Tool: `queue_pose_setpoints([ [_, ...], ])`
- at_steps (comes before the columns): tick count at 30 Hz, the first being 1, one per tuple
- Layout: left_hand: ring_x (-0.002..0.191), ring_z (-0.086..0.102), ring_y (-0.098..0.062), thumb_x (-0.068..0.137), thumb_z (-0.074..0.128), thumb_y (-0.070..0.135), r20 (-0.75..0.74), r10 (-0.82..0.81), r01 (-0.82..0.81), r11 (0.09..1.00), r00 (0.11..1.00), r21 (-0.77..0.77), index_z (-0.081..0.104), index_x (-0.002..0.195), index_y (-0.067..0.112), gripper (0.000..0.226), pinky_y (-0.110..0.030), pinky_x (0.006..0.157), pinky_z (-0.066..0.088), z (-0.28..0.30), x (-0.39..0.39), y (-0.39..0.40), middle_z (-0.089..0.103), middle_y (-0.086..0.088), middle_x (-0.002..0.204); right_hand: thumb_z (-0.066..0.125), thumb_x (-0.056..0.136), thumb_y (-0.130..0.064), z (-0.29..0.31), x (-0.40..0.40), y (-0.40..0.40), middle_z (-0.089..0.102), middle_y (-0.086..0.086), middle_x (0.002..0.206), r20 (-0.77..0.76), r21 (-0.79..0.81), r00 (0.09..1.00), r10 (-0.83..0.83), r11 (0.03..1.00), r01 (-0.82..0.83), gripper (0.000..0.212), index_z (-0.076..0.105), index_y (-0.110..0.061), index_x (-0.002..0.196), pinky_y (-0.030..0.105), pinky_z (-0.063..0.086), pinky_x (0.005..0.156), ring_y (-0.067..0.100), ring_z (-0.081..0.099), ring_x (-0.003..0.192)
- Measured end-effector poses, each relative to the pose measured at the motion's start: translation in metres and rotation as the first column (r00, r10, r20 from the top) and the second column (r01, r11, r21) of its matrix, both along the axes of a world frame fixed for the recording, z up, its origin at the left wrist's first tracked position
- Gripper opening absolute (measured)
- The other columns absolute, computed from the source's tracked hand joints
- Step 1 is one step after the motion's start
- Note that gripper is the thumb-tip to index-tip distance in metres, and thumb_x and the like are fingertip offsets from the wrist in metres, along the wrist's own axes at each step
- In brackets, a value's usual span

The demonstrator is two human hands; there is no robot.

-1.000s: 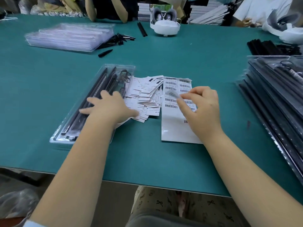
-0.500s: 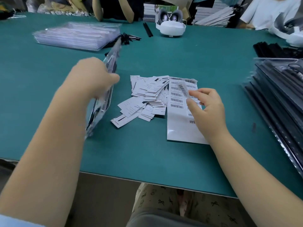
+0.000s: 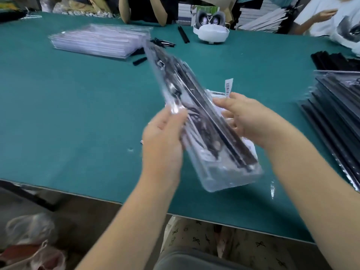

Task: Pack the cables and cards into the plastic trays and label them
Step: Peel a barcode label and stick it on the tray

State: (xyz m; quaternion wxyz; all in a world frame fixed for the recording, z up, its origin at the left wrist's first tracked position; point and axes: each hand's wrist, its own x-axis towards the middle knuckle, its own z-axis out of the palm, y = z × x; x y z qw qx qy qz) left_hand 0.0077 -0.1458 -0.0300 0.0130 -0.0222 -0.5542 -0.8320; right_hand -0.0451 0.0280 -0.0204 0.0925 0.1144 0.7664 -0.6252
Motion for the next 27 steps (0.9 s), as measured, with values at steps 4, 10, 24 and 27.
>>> queue_pose_setpoints([
  [4, 0.095, 0.066, -0.019, 0.094, 0.052, 0.006, -0.048, -0.164, 0.16, 0.984, 0.985, -0.078, 0.064, 0.111, 0.02, 0.024, -0.033, 0.087, 0.054, -0.023, 0.028, 0.035, 0.071, -0.004, 0.103, 0.058, 0.081, -0.051, 0.005, -0.005, 0.025, 0.068, -0.006, 0.076, -0.005, 0.116, 1.0, 0.004, 0.993, -0.004, 0.027, 0.073, -0.034, 0.095, 0.017, 0.042, 0.049, 0.012, 0.056, 0.055],
  [10, 0.08, 0.063, -0.002, 0.088, 0.056, -0.001, 0.148, -0.475, 0.477, 0.879, 0.867, 0.03, 0.074, 0.068, 0.037, 0.046, -0.025, 0.082, 0.055, -0.028, 0.045, 0.052, 0.068, 0.016, 0.076, 0.041, 0.093, -0.058, -0.017, -0.031, 0.057, 0.052, 0.006, 0.134, -0.2, 0.642, 0.977, -0.077, 0.743, 0.19, 0.058, 0.044, -0.019, 0.136, 0.028, 0.028, 0.084, 0.024, 0.048, 0.116],
  [24, 0.077, 0.066, -0.013, 0.09, 0.057, 0.004, 0.313, -0.677, 0.662, 0.73, 0.666, 0.17, 0.065, 0.107, 0.007, 0.019, -0.026, 0.07, 0.059, -0.025, 0.037, 0.049, 0.07, -0.007, 0.098, 0.052, 0.089, -0.055, -0.045, -0.047, 0.092, 0.059, -0.009, 0.079, -0.334, 0.816, 0.934, 0.13, 0.536, 0.217, 0.058, 0.038, -0.027, 0.138, 0.033, 0.037, 0.067, 0.02, 0.052, 0.079],
  [27, 0.062, 0.06, -0.004, 0.086, 0.062, 0.01, 0.247, -0.536, 0.587, 0.775, 0.807, -0.233, 0.072, 0.094, 0.019, 0.016, -0.019, 0.054, 0.052, -0.009, 0.016, 0.022, 0.073, 0.006, 0.081, 0.058, 0.091, -0.042, -0.033, -0.046, 0.088, 0.056, 0.005, 0.103, -0.531, 0.712, 0.845, 0.063, 0.575, 0.404, 0.041, 0.059, -0.017, 0.125, 0.03, 0.036, 0.088, 0.026, 0.051, 0.105],
])
